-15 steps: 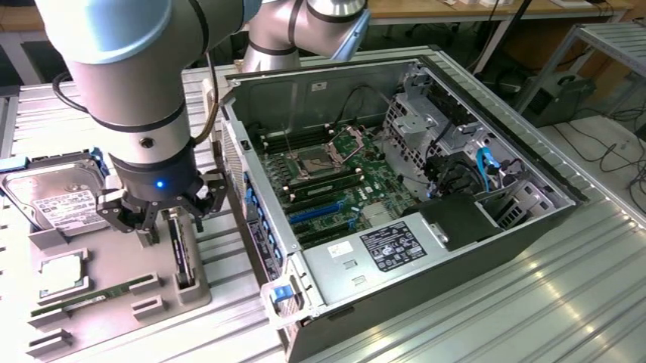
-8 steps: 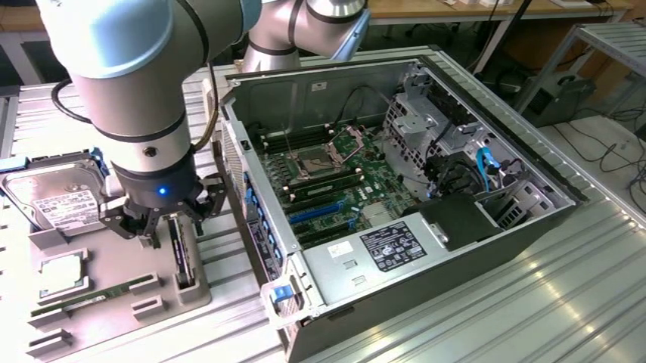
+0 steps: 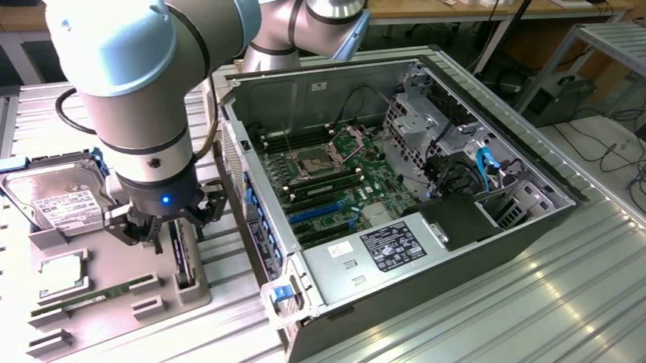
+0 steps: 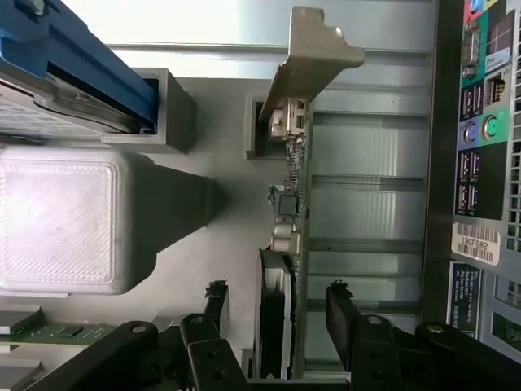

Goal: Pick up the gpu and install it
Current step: 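Pick up the gpu and move the gpu toward the slot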

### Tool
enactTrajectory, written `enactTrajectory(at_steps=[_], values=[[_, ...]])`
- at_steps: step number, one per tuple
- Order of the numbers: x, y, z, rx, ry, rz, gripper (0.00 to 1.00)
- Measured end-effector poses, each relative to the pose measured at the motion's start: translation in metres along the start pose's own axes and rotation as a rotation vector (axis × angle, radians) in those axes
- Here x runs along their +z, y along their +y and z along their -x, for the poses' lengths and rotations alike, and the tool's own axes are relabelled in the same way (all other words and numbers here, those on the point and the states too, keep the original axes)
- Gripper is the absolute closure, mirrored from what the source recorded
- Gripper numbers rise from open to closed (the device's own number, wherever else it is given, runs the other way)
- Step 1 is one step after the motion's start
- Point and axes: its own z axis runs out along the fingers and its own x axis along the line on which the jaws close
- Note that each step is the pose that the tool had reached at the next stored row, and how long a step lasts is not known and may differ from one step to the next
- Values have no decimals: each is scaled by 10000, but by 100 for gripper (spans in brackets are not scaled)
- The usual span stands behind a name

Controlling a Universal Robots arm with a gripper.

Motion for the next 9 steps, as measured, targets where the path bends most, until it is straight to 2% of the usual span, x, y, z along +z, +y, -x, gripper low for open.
enactTrajectory(at_steps=[5,6,9], values=[[10,-1,0,0,3,-2,42],[10,-1,0,0,2,-2,49],[25,-2,0,1,-1,0,49]])
